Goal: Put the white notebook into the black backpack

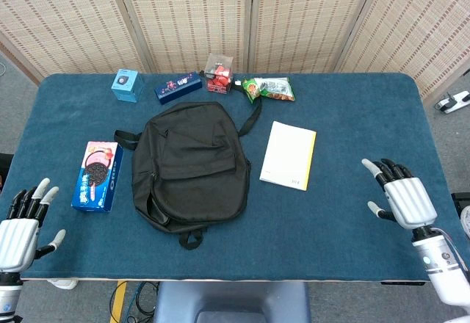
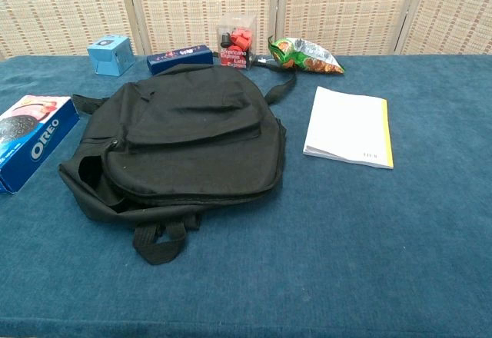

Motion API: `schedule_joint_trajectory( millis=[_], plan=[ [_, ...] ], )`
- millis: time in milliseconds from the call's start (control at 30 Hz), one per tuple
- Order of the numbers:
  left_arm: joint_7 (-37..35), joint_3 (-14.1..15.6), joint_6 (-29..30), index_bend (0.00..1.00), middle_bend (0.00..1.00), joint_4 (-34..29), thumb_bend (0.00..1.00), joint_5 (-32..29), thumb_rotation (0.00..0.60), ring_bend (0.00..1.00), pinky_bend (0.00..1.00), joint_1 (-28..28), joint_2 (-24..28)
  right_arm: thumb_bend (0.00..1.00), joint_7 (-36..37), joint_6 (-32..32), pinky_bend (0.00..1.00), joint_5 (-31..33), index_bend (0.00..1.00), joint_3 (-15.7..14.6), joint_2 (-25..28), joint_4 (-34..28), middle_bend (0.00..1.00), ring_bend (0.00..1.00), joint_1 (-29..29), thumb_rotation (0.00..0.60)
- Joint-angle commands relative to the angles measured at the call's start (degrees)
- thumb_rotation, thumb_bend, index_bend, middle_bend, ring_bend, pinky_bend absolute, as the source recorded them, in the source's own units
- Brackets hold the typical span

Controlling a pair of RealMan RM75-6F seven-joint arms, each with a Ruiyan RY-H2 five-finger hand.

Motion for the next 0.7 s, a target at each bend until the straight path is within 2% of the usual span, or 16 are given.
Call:
schedule_joint_trajectory(
  millis=[33, 400, 700],
  plan=[
    [0.03, 0.09, -0.08, 0.11, 0.0, -0.08, 0.29, -0.1, 0.6, 0.04, 0.0, 0.08, 0.08, 0.2, 1.0, -3.74, 0.21, -0.73, 0.11, 0.39, -3.14, 4.44, 0.2, 0.11, 3.55, 0.6],
    [0.23, 0.16, 0.42, 0.11, 0.0, -0.6, 0.29, 0.08, 0.6, 0.04, 0.0, 0.5, 0.42, 0.14, 6.49, -9.55, 0.16, -4.55, 0.13, -0.39, -13.84, 19.45, 0.21, 0.08, 12.16, 0.6],
    [0.41, 0.03, 0.45, 0.11, 0.0, -1.07, 0.29, 0.28, 0.6, 0.04, 0.0, 0.46, 0.87, 0.11, 11.46, -9.85, 0.1, -7.54, 0.13, -2.38, -20.81, 29.82, 0.17, 0.04, 16.14, 0.6]
  ],
)
